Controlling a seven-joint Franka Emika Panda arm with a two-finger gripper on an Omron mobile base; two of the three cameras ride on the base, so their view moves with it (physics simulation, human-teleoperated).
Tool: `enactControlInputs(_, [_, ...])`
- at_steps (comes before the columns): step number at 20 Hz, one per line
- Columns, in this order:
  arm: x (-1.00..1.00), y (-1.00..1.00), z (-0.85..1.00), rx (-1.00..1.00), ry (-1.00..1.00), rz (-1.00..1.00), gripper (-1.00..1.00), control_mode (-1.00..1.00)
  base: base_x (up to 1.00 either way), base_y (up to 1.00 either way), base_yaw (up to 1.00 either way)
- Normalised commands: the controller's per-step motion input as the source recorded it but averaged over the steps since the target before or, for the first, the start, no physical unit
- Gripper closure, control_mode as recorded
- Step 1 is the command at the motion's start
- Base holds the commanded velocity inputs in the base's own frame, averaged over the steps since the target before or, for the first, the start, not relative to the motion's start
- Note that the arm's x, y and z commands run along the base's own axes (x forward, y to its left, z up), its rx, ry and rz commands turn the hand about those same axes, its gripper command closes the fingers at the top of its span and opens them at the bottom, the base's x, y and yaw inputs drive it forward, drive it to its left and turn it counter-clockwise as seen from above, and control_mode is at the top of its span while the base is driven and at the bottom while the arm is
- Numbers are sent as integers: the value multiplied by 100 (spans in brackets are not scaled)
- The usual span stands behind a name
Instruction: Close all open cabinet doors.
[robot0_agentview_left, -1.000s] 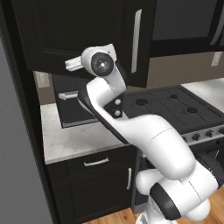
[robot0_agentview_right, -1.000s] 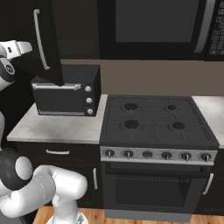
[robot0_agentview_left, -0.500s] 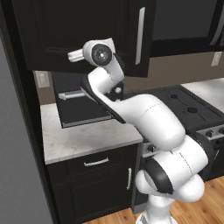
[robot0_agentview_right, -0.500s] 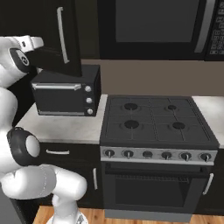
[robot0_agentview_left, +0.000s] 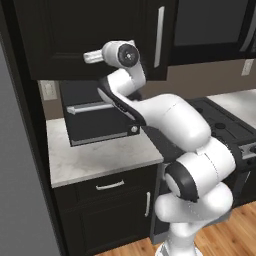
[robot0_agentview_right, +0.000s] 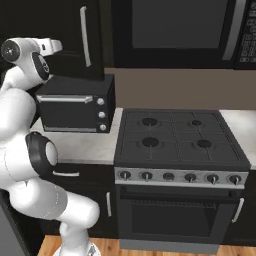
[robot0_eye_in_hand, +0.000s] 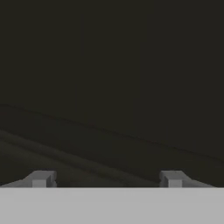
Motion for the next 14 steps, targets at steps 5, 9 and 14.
enactControlInputs(5, [80,-36,3,12,0,9,-100,-100,0,0,0])
enactControlInputs(9, [91,-26,14,17,0,14,-100,-100,0,0,0])
enactControlInputs(14, [89,-9,1,13,0,16,-100,-100,0,0,0])
